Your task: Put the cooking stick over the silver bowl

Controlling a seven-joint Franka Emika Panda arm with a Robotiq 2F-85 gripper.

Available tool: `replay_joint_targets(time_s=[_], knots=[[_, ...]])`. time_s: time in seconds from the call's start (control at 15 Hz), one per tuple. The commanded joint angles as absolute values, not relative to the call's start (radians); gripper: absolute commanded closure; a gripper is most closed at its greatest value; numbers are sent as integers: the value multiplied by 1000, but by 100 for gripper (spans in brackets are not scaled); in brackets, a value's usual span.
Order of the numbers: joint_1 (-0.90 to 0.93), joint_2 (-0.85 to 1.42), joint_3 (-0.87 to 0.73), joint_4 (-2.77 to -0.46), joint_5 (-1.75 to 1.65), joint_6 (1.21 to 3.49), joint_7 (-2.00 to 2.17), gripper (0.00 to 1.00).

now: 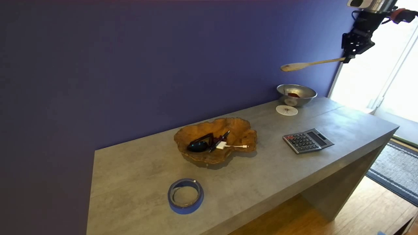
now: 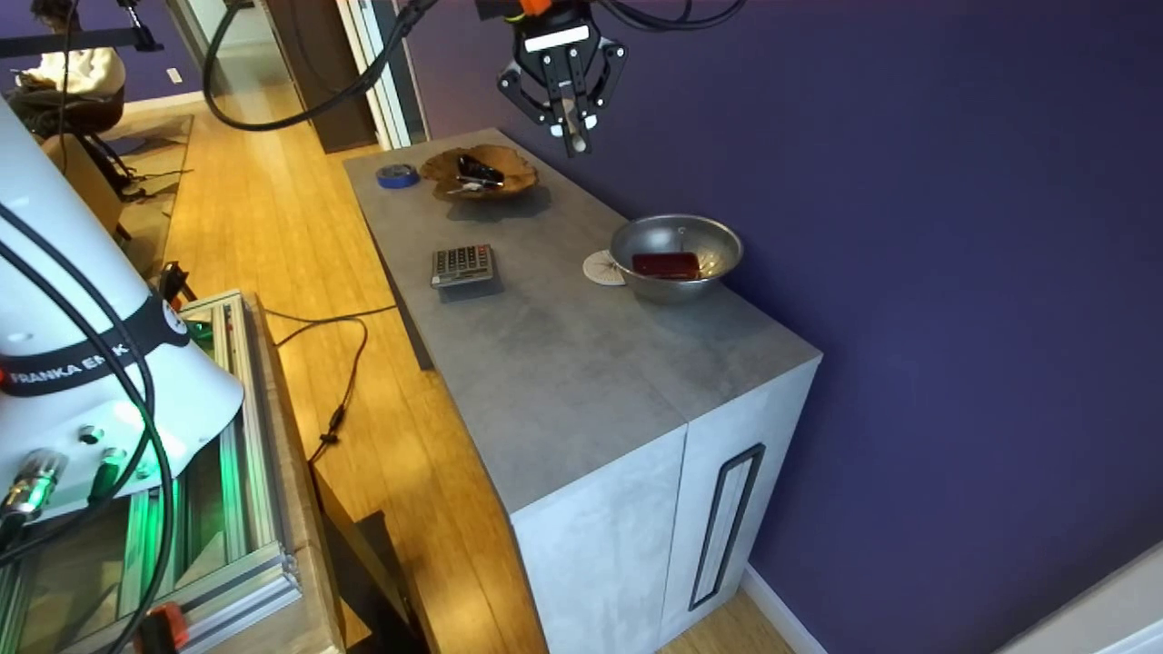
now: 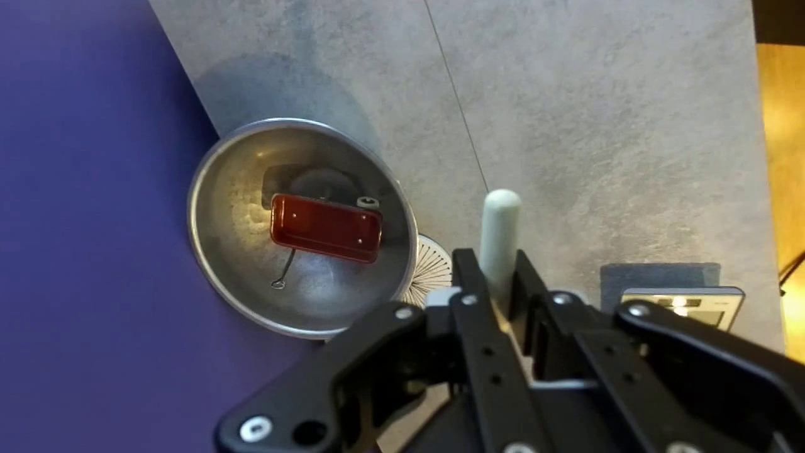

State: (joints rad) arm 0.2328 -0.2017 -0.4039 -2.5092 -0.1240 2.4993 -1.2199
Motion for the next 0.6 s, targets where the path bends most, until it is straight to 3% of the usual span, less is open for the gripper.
replay_joint_targets(time_s=[0.0,0.07,0.13,0.27,0.53], knots=[[138,-168,-298,-2490,-91,2498,-1239,86],[136,-148,-291,-2479,-92,2498,-1237,86],[134,-136,-289,-2474,-93,2498,-1236,97],[120,-81,-270,-2434,-21,2541,-1319,97],[149,17,-315,-2282,213,2371,-1623,97]])
